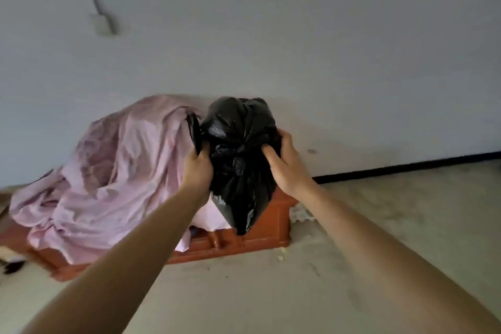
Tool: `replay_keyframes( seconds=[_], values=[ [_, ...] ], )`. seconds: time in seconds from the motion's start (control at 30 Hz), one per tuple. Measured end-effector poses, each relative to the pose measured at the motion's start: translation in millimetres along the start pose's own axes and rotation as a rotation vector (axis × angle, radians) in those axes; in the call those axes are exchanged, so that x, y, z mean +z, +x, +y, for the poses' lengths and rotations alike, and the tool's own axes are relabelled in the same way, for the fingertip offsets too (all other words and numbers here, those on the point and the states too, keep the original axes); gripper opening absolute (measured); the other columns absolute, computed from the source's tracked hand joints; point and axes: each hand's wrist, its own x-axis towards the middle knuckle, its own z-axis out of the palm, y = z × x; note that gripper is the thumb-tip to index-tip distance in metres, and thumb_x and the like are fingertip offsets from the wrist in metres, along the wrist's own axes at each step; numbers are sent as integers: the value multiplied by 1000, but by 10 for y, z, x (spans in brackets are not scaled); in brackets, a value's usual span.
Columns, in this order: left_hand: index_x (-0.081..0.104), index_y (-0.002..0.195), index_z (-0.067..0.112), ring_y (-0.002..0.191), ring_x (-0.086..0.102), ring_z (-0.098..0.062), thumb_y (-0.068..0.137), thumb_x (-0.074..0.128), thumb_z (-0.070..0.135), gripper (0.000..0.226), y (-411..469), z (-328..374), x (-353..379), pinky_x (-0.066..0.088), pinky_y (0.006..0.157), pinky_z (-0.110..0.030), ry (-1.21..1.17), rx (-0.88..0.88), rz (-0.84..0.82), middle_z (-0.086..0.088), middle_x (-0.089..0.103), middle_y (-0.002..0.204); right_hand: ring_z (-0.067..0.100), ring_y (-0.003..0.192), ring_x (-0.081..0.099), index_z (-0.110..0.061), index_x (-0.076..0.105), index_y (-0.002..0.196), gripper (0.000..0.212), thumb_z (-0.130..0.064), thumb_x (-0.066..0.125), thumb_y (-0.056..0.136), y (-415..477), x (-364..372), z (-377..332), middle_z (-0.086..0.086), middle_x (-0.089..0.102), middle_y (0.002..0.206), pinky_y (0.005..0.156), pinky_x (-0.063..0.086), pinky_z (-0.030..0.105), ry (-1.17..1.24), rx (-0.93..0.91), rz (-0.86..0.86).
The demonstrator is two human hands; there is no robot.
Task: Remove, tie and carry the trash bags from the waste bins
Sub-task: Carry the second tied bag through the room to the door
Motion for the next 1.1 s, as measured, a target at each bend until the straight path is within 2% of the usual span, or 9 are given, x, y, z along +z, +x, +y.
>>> replay_keyframes(
  seconds=[0.17,0.27,0.33,0.4,0.5,0.6,0.83,0.97,1.1],
  values=[
    [69,108,17,101,72,-29,103,48,35,28,367,-381,2180,55,94,-51,-44,-108,-305,-9,75,106,10,109,56,-25,33,137,42,-40,47,101,190,-1877,660,-10,55,120,84,42,24,-132,116,298],
    [67,107,17,100,72,-27,104,46,36,28,421,-564,3286,56,92,-46,-77,-191,-478,-7,75,107,11,112,56,-29,35,136,44,-48,48,98,268,-2830,943,-10,56,123,92,44,32,-200,184,432],
    [67,106,17,97,73,-24,105,44,36,29,461,-615,3914,59,83,-38,-75,-217,-573,-5,75,105,10,113,56,-31,35,135,45,-50,48,97,345,-3363,1112,-12,57,122,96,45,34,-208,224,500],
    [68,104,16,93,74,-21,106,43,36,32,553,-621,4482,58,74,-31,-67,-198,-648,-4,76,102,4,110,56,-29,35,136,45,-48,48,98,480,-3814,1263,-16,55,120,95,45,32,-201,250,554],
    [67,108,13,91,74,-19,106,44,36,33,821,-667,5297,59,69,-28,-60,-193,-736,-3,76,100,-4,106,53,-25,36,137,44,-43,49,100,770,-4414,1495,-20,53,116,89,43,24,-202,253,657],
    [66,114,14,97,74,-20,105,44,41,35,1186,-771,6113,59,79,-33,-64,-180,-849,-3,76,106,-3,105,53,-23,35,138,44,-41,49,100,1143,-4992,1792,-19,53,115,83,42,19,-207,271,741],
    [61,131,16,106,70,-22,103,43,47,45,1822,-939,8072,55,97,-43,-47,-219,-1100,-4,73,116,-6,107,51,-20,36,140,46,-41,49,101,1902,-6337,2322,-21,52,116,95,43,27,-228,298,973],
    [58,135,20,110,68,-20,102,42,49,47,1870,-969,9092,52,101,-45,-6,-207,-1209,-1,71,119,-6,108,51,-21,41,139,40,-37,48,102,1999,-7096,2484,-14,55,120,89,41,16,-261,324,1068],
    [62,129,25,110,68,-20,100,43,53,44,1739,-1290,10120,53,100,-46,19,-219,-1300,0,72,118,3,118,53,-17,43,144,42,-30,46,104,1963,-7883,2987,-7,56,130,89,40,8,-301,335,1137]
  ],
)
